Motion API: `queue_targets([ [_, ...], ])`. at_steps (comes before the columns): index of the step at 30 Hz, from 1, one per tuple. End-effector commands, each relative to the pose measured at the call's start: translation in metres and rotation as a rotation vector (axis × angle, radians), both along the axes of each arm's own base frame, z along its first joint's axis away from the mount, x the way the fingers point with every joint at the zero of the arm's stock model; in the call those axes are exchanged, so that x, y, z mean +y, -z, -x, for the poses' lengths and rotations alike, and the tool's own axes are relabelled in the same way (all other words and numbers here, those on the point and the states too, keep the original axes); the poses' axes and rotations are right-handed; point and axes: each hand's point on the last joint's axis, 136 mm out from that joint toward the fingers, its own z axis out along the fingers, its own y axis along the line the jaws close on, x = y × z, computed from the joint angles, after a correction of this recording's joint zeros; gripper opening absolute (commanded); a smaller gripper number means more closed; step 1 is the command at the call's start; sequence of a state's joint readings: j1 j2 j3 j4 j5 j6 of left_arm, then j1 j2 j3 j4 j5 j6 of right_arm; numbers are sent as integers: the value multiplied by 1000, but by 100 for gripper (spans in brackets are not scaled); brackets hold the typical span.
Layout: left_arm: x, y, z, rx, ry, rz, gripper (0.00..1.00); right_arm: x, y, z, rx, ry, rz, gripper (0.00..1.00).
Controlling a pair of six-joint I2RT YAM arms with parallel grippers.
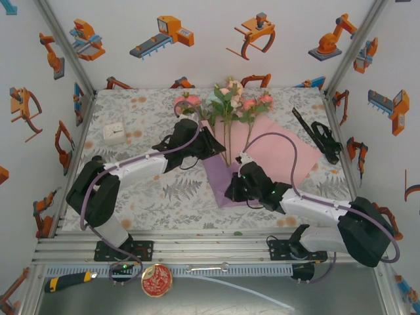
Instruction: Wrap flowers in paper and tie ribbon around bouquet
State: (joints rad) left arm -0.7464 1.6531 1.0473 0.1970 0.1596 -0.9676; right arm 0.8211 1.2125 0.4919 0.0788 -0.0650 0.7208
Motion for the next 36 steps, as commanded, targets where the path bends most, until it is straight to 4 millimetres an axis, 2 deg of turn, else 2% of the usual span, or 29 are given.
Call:
queue_targets([
  [1,5,-50,-7,-198,3,-7,54,-24,17,-3,1,108,74,7],
  [4,37,-72,-7,-342,-65,-116,63,-33,25,-1,8,123,109,7],
  [5,47,-73,-7,-366,-90,-146,64,-36,28,-1,11,130,124,8],
  [7,67,-67,-9,-372,-152,-195,67,-39,32,-1,14,141,142,9],
  [10,78,-39,-12,-308,-178,-241,68,-41,34,-4,23,155,169,15],
  [11,80,-29,-13,-283,-183,-253,68,-42,34,-5,27,158,176,17],
  [12,79,-19,-15,-262,-182,-263,68,-41,35,-6,30,160,182,24],
  [13,76,-11,-15,-253,-168,-266,67,-41,34,-6,35,159,186,36],
  [15,68,0,-18,-244,-143,-255,59,-41,32,-7,39,160,193,45],
  [18,65,24,-27,-210,-153,-304,48,-46,26,-6,34,172,202,45],
  [22,64,52,-43,-185,-158,-401,40,-64,16,-4,7,225,236,47],
  [27,52,68,-55,-186,-135,-396,35,-82,-10,4,-38,244,235,58],
  [30,46,74,-58,-173,-126,-386,34,-69,-37,10,-82,168,148,60],
  [34,43,73,-63,-182,-133,-369,34,-22,-76,23,-139,-18,-32,60],
  [36,41,75,-66,-181,-136,-373,34,0,-87,26,-159,-86,-79,59],
])
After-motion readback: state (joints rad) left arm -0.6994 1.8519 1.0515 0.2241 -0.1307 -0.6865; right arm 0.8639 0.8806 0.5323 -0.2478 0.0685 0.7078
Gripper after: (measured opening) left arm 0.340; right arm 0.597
